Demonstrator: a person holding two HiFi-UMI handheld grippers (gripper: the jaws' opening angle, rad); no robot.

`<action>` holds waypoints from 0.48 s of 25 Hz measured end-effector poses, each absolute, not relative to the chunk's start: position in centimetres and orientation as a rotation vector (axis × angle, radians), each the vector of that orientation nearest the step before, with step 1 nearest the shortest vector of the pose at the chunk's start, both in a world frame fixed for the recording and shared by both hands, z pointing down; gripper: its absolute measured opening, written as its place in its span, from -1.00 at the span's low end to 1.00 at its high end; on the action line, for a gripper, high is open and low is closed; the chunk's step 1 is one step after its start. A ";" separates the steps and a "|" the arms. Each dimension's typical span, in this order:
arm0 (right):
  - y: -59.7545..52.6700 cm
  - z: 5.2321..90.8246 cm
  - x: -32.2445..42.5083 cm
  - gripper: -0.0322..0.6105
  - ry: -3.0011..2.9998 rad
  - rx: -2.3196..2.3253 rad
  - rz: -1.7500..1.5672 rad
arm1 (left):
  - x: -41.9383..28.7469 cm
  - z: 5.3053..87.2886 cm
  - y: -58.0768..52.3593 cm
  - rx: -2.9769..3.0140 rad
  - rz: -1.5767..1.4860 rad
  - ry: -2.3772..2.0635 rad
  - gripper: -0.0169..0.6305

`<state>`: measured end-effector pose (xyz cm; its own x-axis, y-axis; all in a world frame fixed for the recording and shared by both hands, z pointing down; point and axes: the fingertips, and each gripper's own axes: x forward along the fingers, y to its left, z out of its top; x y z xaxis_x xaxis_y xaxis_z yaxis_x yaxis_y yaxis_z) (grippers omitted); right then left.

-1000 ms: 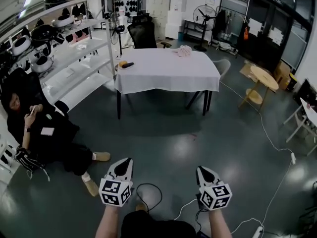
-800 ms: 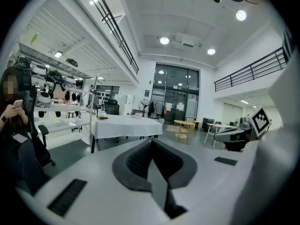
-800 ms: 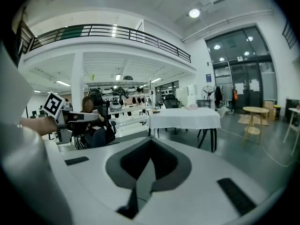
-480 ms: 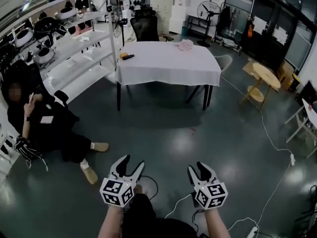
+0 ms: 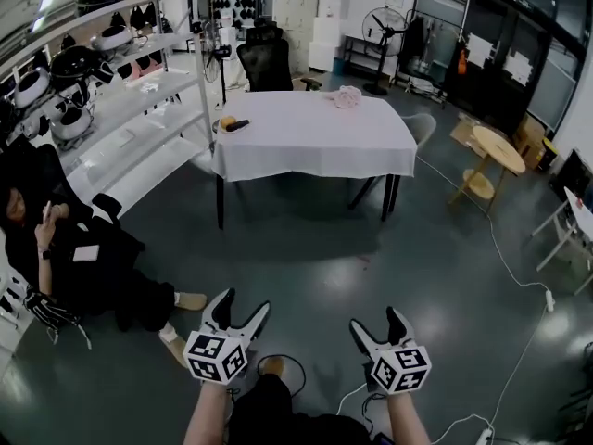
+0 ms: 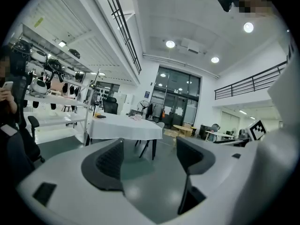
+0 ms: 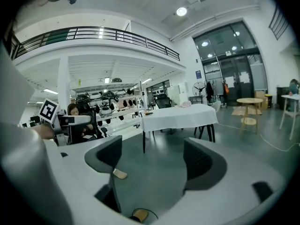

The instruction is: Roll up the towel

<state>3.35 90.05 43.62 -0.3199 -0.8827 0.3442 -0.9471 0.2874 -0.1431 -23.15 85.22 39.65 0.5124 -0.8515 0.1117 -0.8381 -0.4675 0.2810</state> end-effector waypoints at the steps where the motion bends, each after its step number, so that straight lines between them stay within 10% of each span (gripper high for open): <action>1: 89.0 43.6 3.0 0.38 -2.349 1.710 0.479 | -23.5 39.6 84.0 2.462 -0.061 -1.410 0.19; 12: 78.9 43.8 1.0 0.38 -2.278 1.844 0.504 | -26.8 40.5 72.6 2.497 -0.032 -1.325 0.19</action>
